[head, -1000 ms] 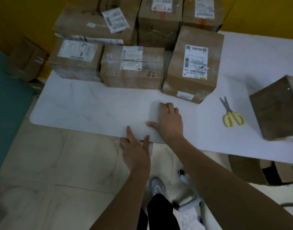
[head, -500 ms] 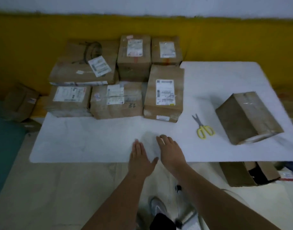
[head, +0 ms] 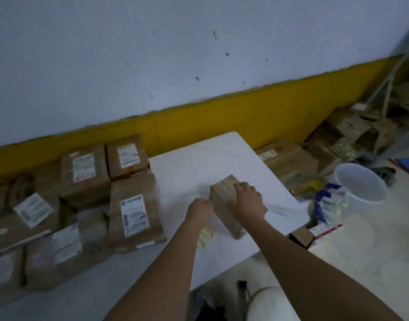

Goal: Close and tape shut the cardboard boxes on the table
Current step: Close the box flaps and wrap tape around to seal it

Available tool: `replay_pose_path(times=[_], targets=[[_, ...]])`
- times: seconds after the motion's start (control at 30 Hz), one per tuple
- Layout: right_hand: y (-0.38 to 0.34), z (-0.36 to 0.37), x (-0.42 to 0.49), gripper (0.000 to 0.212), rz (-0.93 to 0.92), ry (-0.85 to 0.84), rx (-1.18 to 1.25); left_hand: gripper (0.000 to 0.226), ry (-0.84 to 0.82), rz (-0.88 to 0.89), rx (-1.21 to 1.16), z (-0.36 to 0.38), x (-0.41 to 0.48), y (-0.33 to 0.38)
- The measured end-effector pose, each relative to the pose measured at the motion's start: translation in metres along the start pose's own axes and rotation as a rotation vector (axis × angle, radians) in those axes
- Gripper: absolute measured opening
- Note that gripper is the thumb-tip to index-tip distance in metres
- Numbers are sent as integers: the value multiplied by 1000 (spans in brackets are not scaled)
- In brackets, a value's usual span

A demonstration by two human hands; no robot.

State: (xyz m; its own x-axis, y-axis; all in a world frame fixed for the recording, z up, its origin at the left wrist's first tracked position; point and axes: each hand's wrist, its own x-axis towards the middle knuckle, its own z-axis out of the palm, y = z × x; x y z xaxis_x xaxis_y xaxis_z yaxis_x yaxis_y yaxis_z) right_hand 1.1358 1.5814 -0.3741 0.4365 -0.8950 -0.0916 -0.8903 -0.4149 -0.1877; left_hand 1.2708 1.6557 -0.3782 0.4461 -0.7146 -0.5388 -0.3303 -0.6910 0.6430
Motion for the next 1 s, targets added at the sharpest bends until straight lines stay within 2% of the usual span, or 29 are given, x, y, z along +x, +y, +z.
replay_pose_path(times=[0.1, 0.17, 0.23, 0.33, 0.47, 0.57, 0.67, 0.8, 0.83, 0.93, 1.0], targets=[[20, 13, 42, 67, 78, -56, 127, 37, -14, -107, -46, 19, 36, 31], [29, 20, 65, 82, 137, -199, 244, 36, -28, -150, -79, 24, 44, 49], [34, 31, 82, 89, 152, -327, 265, 36, -33, -215, -162, 31, 60, 65], [40, 39, 102, 69, 143, -355, 173, 38, -43, -319, -272, 46, 89, 60], [43, 36, 119, 49, 131, -397, 221, 48, -72, -345, -429, 69, 115, 34], [36, 25, 118, 31, 147, -344, 305, 64, 10, -313, -567, 56, 101, 32], [8, -3, 112, 34, 137, -227, 420, 90, 137, -213, -612, 13, 75, 47], [-50, -69, 96, 23, 30, -56, 673, 124, 455, 21, -485, -64, 28, 80], [-63, -89, 92, 23, -22, -63, 788, 130, 539, 88, -433, -82, 17, 87], [-99, -136, 76, 35, -171, -206, 1056, 127, 711, 156, -304, -133, -7, 101], [-114, -153, 63, 45, -256, -251, 1010, 114, 716, 104, -278, -167, -19, 108]])
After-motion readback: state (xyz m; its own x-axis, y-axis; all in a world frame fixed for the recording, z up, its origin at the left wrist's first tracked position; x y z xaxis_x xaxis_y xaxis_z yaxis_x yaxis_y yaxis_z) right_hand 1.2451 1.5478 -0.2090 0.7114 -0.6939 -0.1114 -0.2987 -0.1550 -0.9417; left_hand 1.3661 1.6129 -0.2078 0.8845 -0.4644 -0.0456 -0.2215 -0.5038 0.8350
